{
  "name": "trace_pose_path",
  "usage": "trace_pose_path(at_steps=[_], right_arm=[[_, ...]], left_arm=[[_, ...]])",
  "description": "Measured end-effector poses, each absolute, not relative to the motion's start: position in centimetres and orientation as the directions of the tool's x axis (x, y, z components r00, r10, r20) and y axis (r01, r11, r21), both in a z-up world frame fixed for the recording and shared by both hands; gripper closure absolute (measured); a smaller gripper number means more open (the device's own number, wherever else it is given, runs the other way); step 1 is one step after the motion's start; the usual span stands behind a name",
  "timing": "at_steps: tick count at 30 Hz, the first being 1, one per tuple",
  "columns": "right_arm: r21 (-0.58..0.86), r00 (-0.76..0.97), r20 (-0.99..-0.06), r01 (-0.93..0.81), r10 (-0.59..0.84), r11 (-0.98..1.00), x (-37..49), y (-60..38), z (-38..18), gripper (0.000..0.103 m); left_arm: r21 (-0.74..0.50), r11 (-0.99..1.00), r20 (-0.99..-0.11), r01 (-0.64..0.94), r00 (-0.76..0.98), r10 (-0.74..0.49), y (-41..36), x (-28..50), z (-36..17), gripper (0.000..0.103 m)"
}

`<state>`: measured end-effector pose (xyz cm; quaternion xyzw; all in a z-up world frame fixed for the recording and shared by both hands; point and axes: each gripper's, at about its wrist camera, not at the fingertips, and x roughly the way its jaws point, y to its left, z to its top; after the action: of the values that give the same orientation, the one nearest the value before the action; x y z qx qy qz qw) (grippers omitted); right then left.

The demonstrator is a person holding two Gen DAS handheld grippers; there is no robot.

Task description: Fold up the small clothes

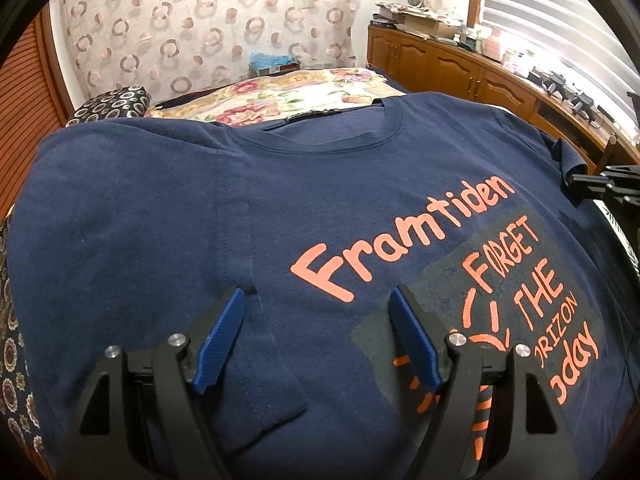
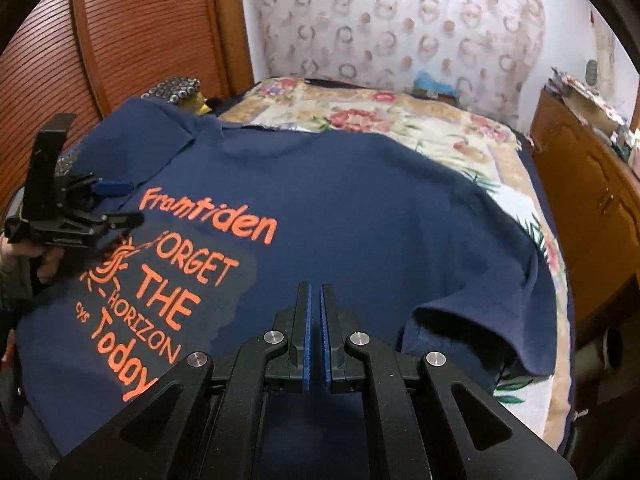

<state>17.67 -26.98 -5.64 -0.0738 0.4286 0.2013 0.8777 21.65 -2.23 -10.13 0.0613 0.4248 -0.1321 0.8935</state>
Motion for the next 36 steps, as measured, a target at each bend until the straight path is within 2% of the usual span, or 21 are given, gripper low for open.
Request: trace_pose_path(at_steps=[3, 4, 9, 13, 17, 23, 27, 30, 32, 33, 36], right_arm=[[0.051, 0.577, -0.767, -0.38, 0.28, 0.924, 17.3, -28.2, -5.0, 0.1], [0.041, 0.59, -0.763, -0.363, 0.264, 0.931, 17.2, -28.7, -4.6, 0.091], [0.003, 0.657, -0.734, -0.249, 0.172, 0.968, 16.5, -32.8, -2.5, 0.061], [-0.036, 0.684, -0.724, -0.168, 0.091, 0.985, 16.1, -36.2, -1.9, 0.059], [-0.043, 0.652, -0.757, -0.112, 0.041, 0.993, 16.3, -38.7, -3.1, 0.058], [-0.074, 0.586, -0.81, -0.124, 0.013, 0.99, 16.7, -39.1, -6.0, 0.058], [-0.109, 0.587, -0.809, -0.095, -0.033, 0.989, 17.6, -39.9, -6.8, 0.058], [-0.123, 0.587, -0.809, -0.102, -0.04, 0.987, 18.4, -40.1, -7.1, 0.07], [-0.126, 0.592, -0.805, -0.128, -0.026, 0.984, 18.8, -40.0, -7.1, 0.084], [-0.132, 0.589, -0.808, -0.14, -0.024, 0.981, 19.0, -39.8, -7.1, 0.096], [-0.175, 0.6, -0.799, -0.16, -0.045, 0.971, 19.4, -38.7, -6.4, 0.101]], left_arm=[[0.011, 0.959, -0.77, 0.283, 0.614, -0.173, -2.2, 21.5, -10.0, 0.028], [0.015, 0.96, -0.766, 0.28, 0.62, -0.169, -2.2, 21.3, -9.8, 0.028], [-0.021, 0.96, -0.729, 0.28, 0.653, -0.206, -2.0, 20.3, -8.0, 0.028], [-0.036, 0.952, -0.707, 0.305, 0.665, -0.24, -2.5, 19.3, -7.0, 0.028], [-0.045, 0.941, -0.695, 0.334, 0.667, -0.27, -3.2, 18.7, -6.4, 0.028], [-0.051, 0.931, -0.693, 0.361, 0.659, -0.293, -3.8, 18.3, -6.2, 0.028], [-0.054, 0.932, -0.691, 0.358, 0.66, -0.294, -4.0, 18.1, -6.0, 0.028], [-0.058, 0.935, -0.687, 0.351, 0.665, -0.292, -3.6, 17.8, -5.9, 0.028], [-0.061, 0.938, -0.684, 0.342, 0.669, -0.289, -3.4, 17.6, -5.8, 0.028], [-0.064, 0.94, -0.682, 0.336, 0.673, -0.288, -3.2, 17.4, -5.8, 0.028], [-0.072, 0.945, -0.677, 0.318, 0.68, -0.28, -2.6, 16.9, -5.7, 0.028]])
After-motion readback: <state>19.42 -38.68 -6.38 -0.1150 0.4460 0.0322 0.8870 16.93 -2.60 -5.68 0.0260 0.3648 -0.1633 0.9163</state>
